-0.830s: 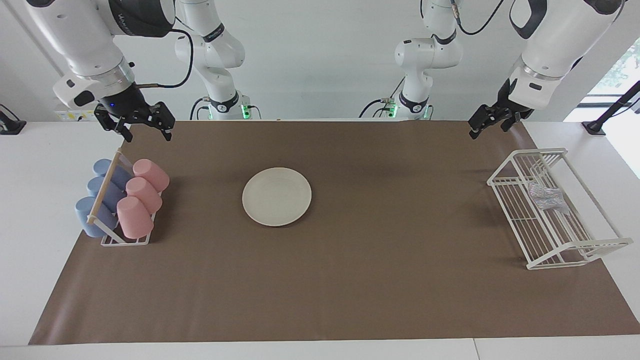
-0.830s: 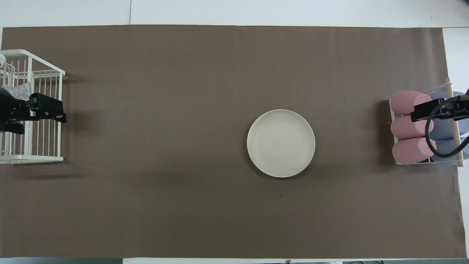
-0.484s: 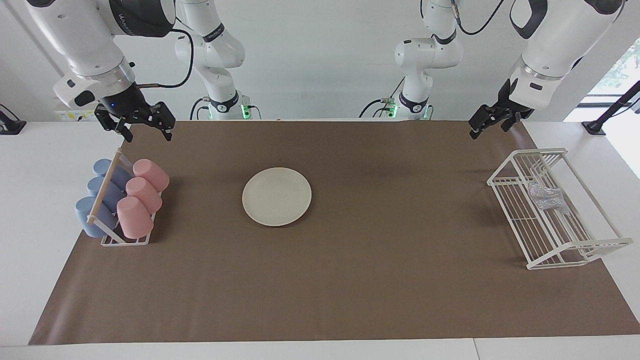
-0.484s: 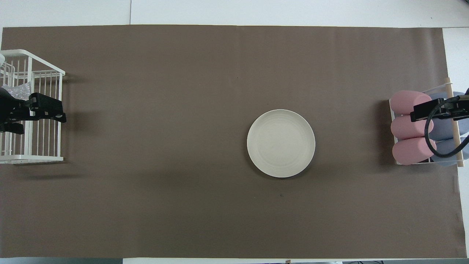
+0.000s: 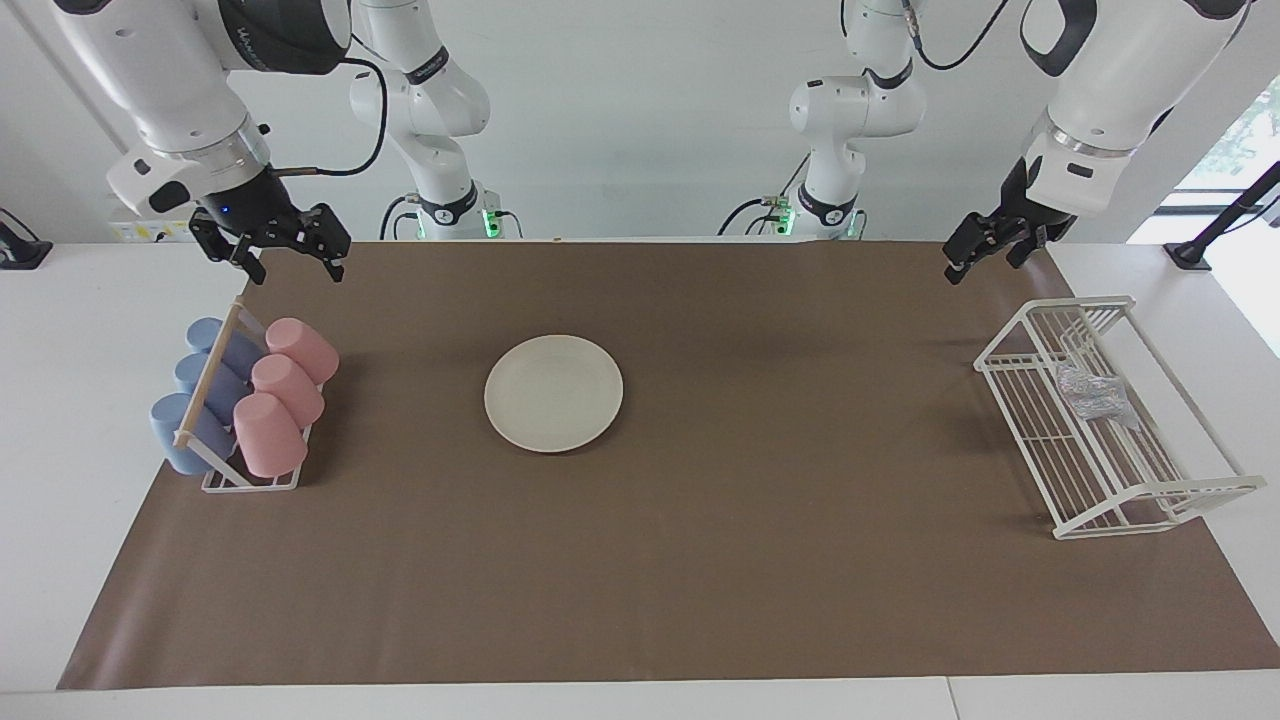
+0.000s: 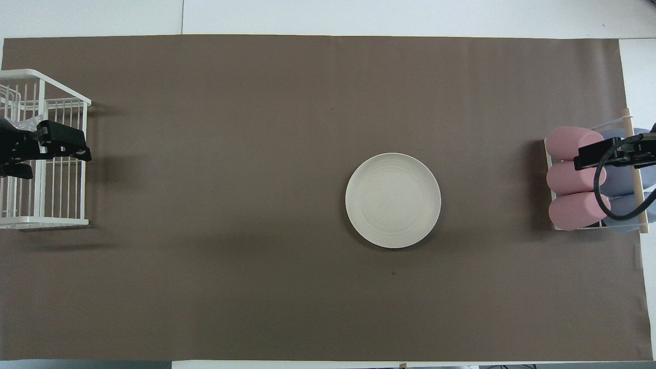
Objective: Wipe plate with sponge
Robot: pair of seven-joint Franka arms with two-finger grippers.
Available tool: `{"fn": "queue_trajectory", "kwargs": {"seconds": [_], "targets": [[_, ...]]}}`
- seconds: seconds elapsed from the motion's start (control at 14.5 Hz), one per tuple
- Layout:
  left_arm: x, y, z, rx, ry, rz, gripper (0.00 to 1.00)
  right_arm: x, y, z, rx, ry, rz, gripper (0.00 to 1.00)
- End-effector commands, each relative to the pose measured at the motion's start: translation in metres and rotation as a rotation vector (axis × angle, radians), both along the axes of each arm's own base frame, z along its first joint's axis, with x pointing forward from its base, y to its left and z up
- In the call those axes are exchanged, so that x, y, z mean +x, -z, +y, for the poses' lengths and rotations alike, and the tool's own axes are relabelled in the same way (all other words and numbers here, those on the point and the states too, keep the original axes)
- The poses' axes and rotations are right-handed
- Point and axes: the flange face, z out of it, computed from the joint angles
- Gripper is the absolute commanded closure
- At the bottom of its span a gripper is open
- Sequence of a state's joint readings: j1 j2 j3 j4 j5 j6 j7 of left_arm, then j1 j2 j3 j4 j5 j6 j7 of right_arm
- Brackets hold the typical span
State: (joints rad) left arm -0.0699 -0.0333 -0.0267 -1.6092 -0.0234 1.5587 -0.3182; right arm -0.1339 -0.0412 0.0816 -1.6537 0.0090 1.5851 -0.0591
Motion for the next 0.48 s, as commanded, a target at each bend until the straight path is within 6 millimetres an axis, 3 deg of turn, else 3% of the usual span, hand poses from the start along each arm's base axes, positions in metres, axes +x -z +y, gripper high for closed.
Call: {"fn": "queue_trajectory", "kwargs": {"seconds": [0.0, 0.28, 0.41], "targets": [[0.002, -0.001, -0.003, 0.017, -0.051, -0.012, 0.00, 0.001, 0.000, 0.001, -0.001, -0.004, 0.002, 0.00], [0.009, 0.008, 0.005, 0.154, -0.056, -0.026, 0.00, 0.001, 0.000, 0.001, -0.001, -0.004, 0.002, 0.00], [0.018, 0.027, -0.008, 0.263, -0.002, -0.040, 0.00, 0.001, 0.000, 0.001, -0.001, -0.004, 0.002, 0.00]]}}
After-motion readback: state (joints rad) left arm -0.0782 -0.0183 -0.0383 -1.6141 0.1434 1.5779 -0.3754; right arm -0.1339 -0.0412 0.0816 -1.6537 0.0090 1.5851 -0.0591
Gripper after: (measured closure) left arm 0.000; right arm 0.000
